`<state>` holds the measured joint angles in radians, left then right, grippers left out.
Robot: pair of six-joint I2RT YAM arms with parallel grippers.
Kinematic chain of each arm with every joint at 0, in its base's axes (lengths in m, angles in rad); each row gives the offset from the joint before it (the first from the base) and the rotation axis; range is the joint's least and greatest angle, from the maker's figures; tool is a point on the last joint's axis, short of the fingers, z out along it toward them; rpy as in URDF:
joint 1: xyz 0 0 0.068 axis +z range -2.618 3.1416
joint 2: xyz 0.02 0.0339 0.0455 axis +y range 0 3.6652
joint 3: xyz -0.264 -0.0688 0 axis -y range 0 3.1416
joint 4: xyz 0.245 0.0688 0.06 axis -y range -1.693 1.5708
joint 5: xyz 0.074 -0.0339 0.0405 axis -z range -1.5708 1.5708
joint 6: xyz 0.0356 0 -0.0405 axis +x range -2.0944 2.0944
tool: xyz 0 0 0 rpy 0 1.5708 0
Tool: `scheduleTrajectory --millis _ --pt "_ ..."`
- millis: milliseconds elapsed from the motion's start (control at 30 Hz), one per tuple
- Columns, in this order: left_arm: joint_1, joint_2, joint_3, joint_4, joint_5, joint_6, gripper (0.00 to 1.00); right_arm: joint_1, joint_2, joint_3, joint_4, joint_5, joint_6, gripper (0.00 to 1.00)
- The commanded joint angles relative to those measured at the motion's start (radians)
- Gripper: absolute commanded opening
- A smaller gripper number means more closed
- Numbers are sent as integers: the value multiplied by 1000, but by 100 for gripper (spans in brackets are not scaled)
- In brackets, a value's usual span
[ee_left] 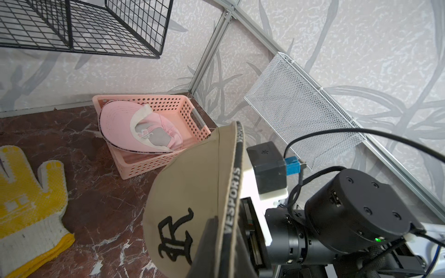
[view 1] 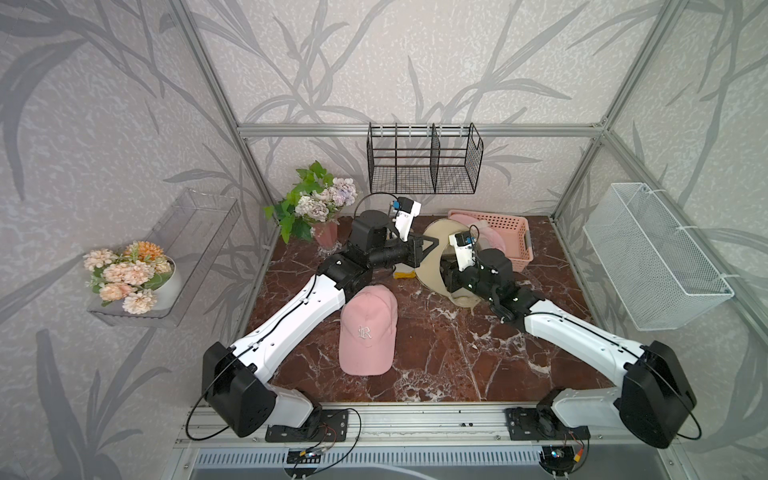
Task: Turn the baseball cap inside out
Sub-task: Turn over the baseball cap.
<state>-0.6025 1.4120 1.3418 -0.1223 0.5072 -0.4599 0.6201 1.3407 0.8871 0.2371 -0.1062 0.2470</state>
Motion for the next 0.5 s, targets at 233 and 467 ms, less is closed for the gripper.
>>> scheduleTrajectory --millis 233,467 --pt "-13 -32 40 19 42 -12 0 22 -21 -28 60 546 -13 29" --pt "-7 -42 51 -19 24 5 0 22 -26 -84 -98 784 -8 29"
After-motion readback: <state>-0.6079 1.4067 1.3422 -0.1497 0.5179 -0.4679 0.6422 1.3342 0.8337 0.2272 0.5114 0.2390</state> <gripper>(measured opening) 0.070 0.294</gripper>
